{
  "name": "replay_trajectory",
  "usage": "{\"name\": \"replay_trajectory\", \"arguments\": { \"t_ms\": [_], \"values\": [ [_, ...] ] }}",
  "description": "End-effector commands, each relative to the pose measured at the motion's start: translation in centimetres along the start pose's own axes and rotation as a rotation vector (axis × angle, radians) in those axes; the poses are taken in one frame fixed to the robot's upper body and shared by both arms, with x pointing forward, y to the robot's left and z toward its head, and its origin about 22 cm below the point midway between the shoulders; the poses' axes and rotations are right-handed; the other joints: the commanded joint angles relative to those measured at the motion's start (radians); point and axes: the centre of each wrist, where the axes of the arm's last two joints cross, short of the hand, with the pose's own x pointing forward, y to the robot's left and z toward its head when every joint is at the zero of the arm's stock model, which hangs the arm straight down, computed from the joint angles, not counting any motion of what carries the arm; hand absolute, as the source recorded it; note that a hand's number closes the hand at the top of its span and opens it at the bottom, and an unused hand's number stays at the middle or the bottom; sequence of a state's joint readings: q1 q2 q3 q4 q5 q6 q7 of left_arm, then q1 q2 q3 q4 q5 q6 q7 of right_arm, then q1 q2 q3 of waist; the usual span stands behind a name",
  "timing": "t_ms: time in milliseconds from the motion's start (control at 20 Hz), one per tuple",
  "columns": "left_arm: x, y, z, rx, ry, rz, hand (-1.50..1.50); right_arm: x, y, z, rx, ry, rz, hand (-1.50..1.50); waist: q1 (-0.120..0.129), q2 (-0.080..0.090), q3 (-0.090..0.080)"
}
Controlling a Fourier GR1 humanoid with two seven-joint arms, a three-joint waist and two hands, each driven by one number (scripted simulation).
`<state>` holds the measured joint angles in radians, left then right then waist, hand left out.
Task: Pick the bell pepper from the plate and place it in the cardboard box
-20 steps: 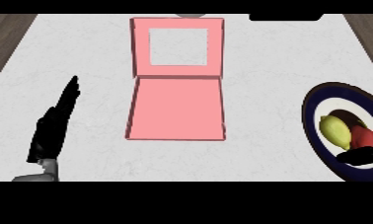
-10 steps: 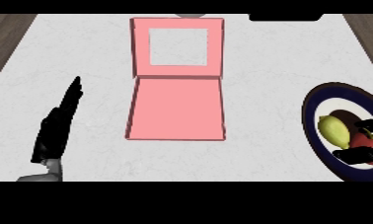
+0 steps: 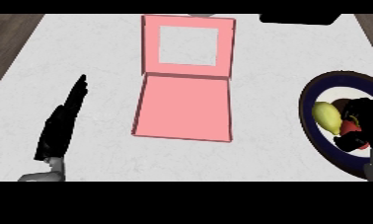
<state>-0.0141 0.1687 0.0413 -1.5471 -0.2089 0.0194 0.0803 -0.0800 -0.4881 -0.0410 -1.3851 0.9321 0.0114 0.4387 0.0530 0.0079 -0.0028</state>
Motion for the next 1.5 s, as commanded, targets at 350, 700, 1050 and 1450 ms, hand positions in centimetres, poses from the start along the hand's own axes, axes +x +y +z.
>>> {"name": "replay_trajectory", "arguments": {
  "t_ms": [350,700,1050,1450],
  "values": [
    [1.5,-1.8,-1.4,-0.067,-0.045,0.014,0.0,10.0,-6.7,-2.0,0.072,-1.052,0.184,1.5,0.091,0.024,0.006],
    [1.6,-0.6,-1.3,-0.026,-0.03,-0.004,0.0,12.4,-10.9,-7.1,0.068,-1.295,-0.002,1.5,0.021,0.01,0.005],
    [-0.6,1.0,-0.3,0.03,0.019,-0.006,0.0,14.9,-13.2,-7.4,0.186,-1.596,-0.454,1.5,-0.017,-0.004,0.003],
    [-0.8,-0.3,-0.3,0.03,0.017,0.003,0.0,22.8,-17.2,-4.6,0.316,-1.716,-0.497,1.5,-0.038,-0.007,0.002]
  ]
}}
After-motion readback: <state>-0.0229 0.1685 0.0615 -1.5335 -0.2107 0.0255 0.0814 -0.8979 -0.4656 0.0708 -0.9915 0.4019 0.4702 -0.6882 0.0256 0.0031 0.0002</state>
